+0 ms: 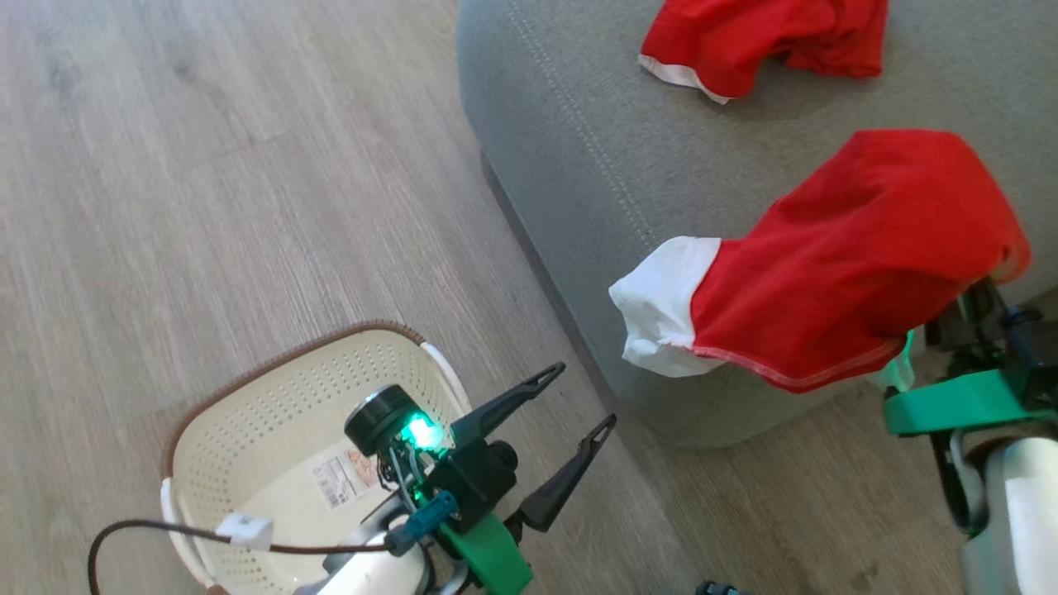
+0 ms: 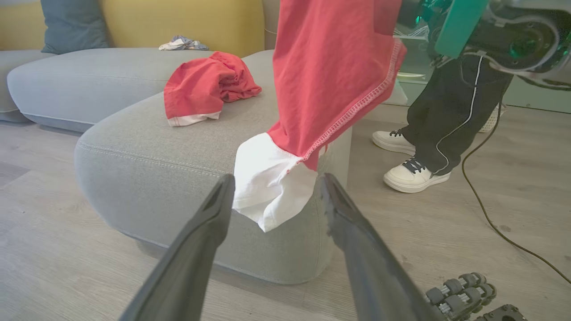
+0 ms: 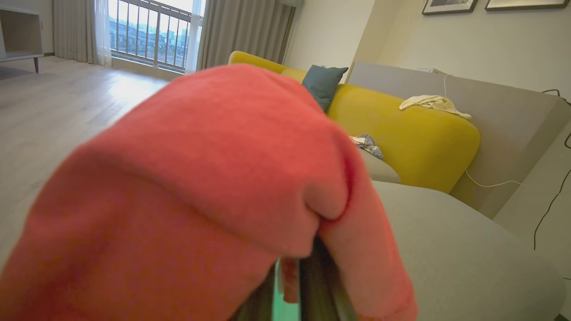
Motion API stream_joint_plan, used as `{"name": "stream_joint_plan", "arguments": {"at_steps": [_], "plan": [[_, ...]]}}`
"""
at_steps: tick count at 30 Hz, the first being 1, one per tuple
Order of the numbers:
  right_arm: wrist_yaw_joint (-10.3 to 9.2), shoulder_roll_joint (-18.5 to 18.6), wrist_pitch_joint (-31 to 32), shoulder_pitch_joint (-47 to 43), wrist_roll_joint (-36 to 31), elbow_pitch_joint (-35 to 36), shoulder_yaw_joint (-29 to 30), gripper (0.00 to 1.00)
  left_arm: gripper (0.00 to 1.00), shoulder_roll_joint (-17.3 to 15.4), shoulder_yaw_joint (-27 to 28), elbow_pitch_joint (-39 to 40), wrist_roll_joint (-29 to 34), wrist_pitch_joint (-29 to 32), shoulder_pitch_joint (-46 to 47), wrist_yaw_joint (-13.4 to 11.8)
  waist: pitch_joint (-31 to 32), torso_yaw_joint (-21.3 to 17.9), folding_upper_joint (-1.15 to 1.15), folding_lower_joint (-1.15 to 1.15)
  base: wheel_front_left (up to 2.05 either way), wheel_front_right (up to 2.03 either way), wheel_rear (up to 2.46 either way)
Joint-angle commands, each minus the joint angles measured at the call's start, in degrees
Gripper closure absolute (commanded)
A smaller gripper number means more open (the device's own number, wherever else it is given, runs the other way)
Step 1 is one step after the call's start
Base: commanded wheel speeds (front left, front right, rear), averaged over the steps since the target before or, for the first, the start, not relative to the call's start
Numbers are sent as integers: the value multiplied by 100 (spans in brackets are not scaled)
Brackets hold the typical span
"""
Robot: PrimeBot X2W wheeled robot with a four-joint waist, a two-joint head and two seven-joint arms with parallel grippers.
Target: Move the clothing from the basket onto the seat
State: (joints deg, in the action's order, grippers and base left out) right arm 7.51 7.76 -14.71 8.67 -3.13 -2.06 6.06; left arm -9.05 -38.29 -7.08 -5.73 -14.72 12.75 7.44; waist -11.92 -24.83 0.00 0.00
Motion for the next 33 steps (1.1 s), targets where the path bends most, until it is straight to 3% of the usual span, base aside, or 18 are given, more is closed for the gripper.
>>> {"name": "stream_joint_plan", "arguments": {"at_steps": [1, 19, 29, 33], "plan": [[-2, 179, -29, 181, -63, 263, -7, 100, 0, -37, 156, 194, -12, -28, 230, 4, -68, 76, 0, 0, 0, 0, 0], [-2, 1386, -29, 2234, 105, 473, 1007, 100, 0, -582, -106, 347, 32, -28, 815, 4, -1562, 593, 0, 0, 0, 0, 0], [-2, 2005, -29, 3719, 203, -132, 1445, 100, 0, -1017, -273, 521, 95, -28, 1404, 4, -2661, 907, 0, 0, 0, 0, 0], [-2, 2068, -29, 4108, 158, -441, 1666, 100, 0, -1067, -172, 553, 95, -28, 1471, 4, -2886, 1009, 0, 0, 0, 0, 0]]}}
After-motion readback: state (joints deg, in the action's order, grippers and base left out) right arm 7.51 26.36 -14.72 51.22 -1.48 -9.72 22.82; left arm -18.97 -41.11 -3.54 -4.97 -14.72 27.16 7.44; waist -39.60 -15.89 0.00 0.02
